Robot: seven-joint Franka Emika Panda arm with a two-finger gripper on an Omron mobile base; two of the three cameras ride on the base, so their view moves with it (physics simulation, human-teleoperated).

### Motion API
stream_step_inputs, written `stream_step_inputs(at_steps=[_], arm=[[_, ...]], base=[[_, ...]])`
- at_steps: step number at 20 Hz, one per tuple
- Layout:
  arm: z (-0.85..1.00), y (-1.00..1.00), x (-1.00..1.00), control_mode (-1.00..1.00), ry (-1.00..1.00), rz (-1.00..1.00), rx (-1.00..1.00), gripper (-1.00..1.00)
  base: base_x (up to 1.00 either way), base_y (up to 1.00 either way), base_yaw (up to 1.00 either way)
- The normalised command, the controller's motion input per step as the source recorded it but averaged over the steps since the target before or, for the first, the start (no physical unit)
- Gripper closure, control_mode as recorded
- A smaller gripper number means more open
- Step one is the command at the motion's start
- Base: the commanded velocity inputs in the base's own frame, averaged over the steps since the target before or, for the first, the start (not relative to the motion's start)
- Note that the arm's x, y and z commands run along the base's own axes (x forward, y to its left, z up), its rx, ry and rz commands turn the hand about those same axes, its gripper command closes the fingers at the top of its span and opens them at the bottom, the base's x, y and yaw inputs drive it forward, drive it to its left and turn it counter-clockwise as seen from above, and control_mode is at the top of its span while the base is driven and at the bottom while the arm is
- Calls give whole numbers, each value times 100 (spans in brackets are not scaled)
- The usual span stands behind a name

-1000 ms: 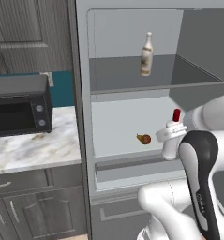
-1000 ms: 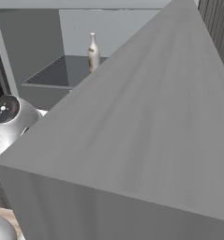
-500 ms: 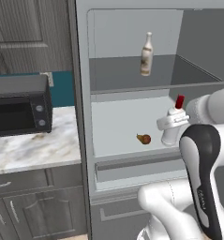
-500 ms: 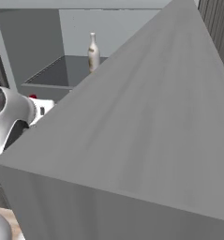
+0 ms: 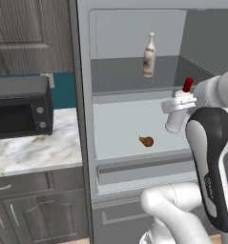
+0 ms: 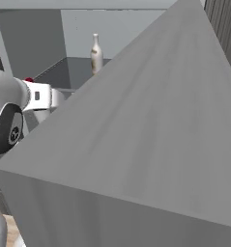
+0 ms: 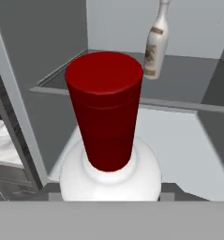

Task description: Place the liquors on the top shelf of the fridge to keep them out of children's reach, and place the pear on lower shelves for easy access.

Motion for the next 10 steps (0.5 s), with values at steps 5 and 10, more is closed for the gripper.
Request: stream_step_inputs(at_steps=[5, 10], arm=[[33, 0, 1, -100, -11, 0, 4, 100], [29, 0, 6, -100, -13, 0, 3, 100]], base=[[0, 0, 0], [0, 0, 0]])
